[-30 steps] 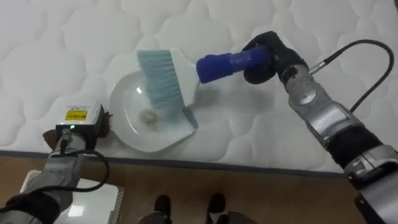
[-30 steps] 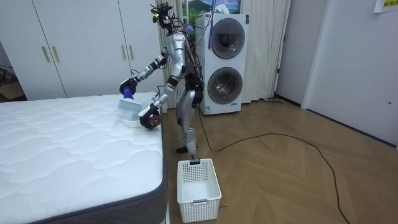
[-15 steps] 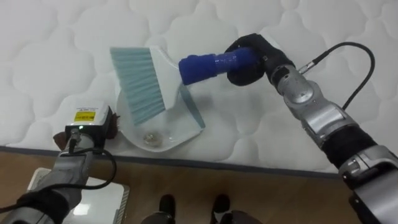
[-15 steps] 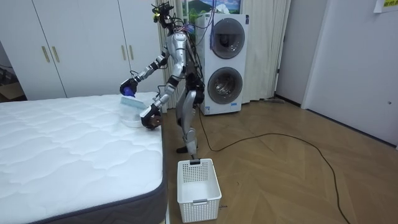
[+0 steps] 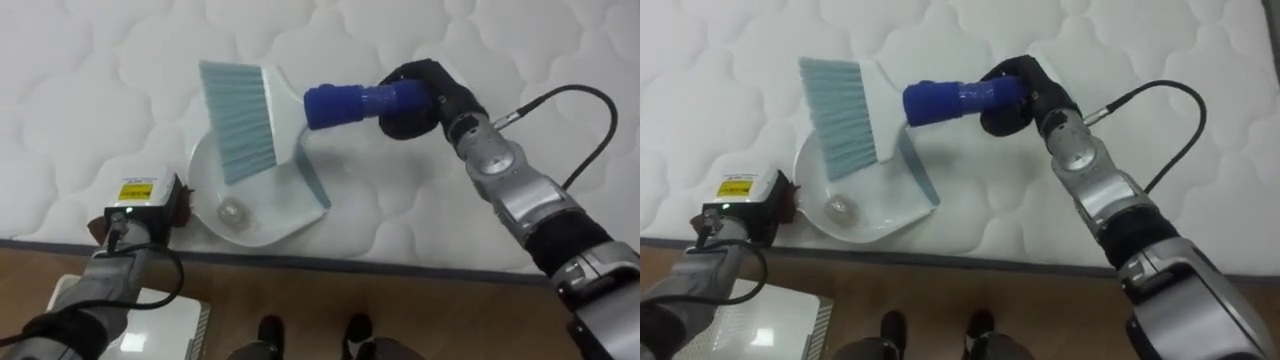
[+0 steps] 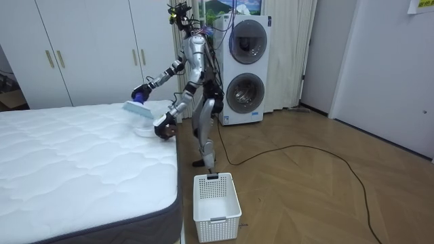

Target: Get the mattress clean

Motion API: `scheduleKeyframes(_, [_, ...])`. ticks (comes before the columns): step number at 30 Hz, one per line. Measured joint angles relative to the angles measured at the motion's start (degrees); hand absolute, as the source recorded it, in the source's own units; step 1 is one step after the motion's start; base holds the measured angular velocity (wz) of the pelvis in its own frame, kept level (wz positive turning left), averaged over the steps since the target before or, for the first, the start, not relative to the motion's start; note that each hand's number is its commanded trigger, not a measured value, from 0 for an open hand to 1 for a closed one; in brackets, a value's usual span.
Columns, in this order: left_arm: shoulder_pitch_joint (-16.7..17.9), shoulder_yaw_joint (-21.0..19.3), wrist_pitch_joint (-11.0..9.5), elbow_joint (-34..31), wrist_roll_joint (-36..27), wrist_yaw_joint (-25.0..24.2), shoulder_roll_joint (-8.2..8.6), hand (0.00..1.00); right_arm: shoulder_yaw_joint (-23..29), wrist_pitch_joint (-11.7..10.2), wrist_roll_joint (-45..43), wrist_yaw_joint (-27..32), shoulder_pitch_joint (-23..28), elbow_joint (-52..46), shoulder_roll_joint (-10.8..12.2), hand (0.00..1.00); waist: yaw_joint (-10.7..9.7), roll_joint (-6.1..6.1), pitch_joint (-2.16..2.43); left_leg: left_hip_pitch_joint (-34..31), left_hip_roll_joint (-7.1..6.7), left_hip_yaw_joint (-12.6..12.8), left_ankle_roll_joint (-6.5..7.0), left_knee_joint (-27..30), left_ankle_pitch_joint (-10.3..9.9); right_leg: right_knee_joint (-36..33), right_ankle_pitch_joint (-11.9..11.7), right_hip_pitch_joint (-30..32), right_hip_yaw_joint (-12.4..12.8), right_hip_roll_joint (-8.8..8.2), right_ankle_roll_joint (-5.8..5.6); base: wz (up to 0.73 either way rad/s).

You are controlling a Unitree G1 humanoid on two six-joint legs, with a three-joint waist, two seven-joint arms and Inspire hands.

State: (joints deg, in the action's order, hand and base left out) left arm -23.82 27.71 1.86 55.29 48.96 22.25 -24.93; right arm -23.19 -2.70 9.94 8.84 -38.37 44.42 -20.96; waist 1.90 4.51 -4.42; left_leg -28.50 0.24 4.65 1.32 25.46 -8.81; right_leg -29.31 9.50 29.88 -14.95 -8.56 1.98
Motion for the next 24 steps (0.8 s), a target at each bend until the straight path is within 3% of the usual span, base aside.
scheduleKeyframes(4, [1.58,-2.41,-1.98,0.00,-0.07,2.10,0.18,1.00,6.40,-0.95,5.62,2.67,2.52,-0.17,-1.63,1.00,-0.32,0.15,0.10,0.84,0.00,-0.10,0.05,0.19,-0.03,0.09,0.06,-1.00,0.89,0.66,-0.17,0.01])
scheduleKeyframes(8, [4.00,-4.96,-2.72,0.00,-0.11,3.50,0.79,1.00,11.45,-1.06,13.36,4.48,4.88,-0.14,-2.76,1.00,-0.62,0.27,0.20,3.63,-0.02,0.00,0.01,-0.48,-0.06,1.61,-0.06,-3.76,1.52,1.01,-0.32,-0.04])
scheduleKeyframes(9, [4.90,-5.60,-2.83,-0.03,-0.03,3.89,0.89,1.00,13.11,-1.14,15.77,4.90,6.35,-0.13,-2.98,1.00,-0.88,0.27,0.45,4.79,0.01,-0.17,-0.03,-0.98,-0.07,2.53,-0.12,-5.16,1.60,1.71,-0.42,0.00])
scheduleKeyframes(10, [5.28,-6.03,-2.88,-0.12,0.00,3.91,0.94,1.00,13.83,-1.14,16.92,5.02,7.19,-0.13,-3.10,0.71,-1.12,0.30,0.80,5.20,0.11,-0.25,-0.03,-1.25,-0.07,3.12,-0.23,-5.72,1.73,1.88,-0.48,0.00])
scheduleKeyframes(11, [5.89,-7.14,-2.99,-0.19,0.01,3.98,1.01,1.00,14.76,-1.14,18.59,5.33,8.62,-0.12,-3.39,0.00,-1.30,0.37,1.59,5.85,0.31,-0.29,-0.06,-1.68,-0.06,3.99,-0.56,-6.53,2.01,2.22,-0.51,0.00])
scheduleKeyframes(14, [7.42,-10.38,-3.39,-0.72,0.02,4.87,1.05,1.00,17.24,-1.11,21.35,5.53,10.65,-0.11,-3.76,0.00,-1.71,0.33,2.18,8.88,0.50,-0.37,-0.14,-3.22,0.02,6.20,-1.44,-9.88,2.28,2.79,-0.73,-0.08])
scheduleKeyframes(15, [8.33,-11.56,-3.52,-1.85,-0.01,5.17,1.15,1.00,18.74,-1.11,21.91,5.98,11.49,-0.10,-3.81,0.00,-1.76,0.37,2.64,9.96,0.45,-0.34,-0.13,-3.85,0.02,6.89,-1.56,-11.00,2.37,2.93,-0.89,-0.05])
scheduleKeyframes(17, [9.17,-12.60,-3.75,-3.45,-0.15,5.26,1.26,1.00,20.20,-1.11,21.99,7.41,12.42,-0.08,-3.85,0.00,-1.73,0.10,2.90,11.72,0.55,-0.26,-0.08,-4.05,-0.23,8.08,-1.71,-13.35,2.46,3.49,-1.12,0.03])
scheduleKeyframes(18, [9.92,-13.50,-3.87,-5.10,-0.29,5.31,1.28,1.00,20.38,-1.11,22.00,7.91,12.82,-0.08,-3.87,0.00,-1.72,-0.01,3.34,12.50,0.79,-0.21,-0.05,-4.08,-0.50,8.85,-1.83,-14.50,2.65,3.71,-1.27,0.04])
scheduleKeyframes(21, [11.67,-16.26,-4.50,-8.56,-0.91,5.82,1.82,1.00,20.76,-1.11,22.91,8.14,12.86,-0.27,-3.88,0.00,-1.55,-0.23,3.62,15.47,0.91,-0.20,0.06,-4.97,-0.74,9.73,-1.75,-17.66,2.86,3.81,-1.55,0.03])
scheduleKeyframes(22, [12.09,-16.59,-4.50,-9.48,-1.00,5.83,1.81,1.00,20.77,-1.11,23.02,8.31,12.88,-0.45,-3.92,0.00,-1.56,-0.33,3.67,15.90,0.82,-0.52,0.06,-5.28,-0.81,9.89,-1.68,-18.25,3.08,3.92,-1.66,0.25])
scheduleKeyframes(24, [14.96,-16.80,-4.63,-14.50,-1.33,5.81,1.87,1.00,22.23,-1.15,23.21,9.53,15.76,-3.13,-3.95,0.00,-2.43,-1.36,4.36,17.30,-0.18,-3.58,0.09,-5.72,-0.81,12.50,-1.66,-21.79,4.13,4.81,-2.11,0.59])
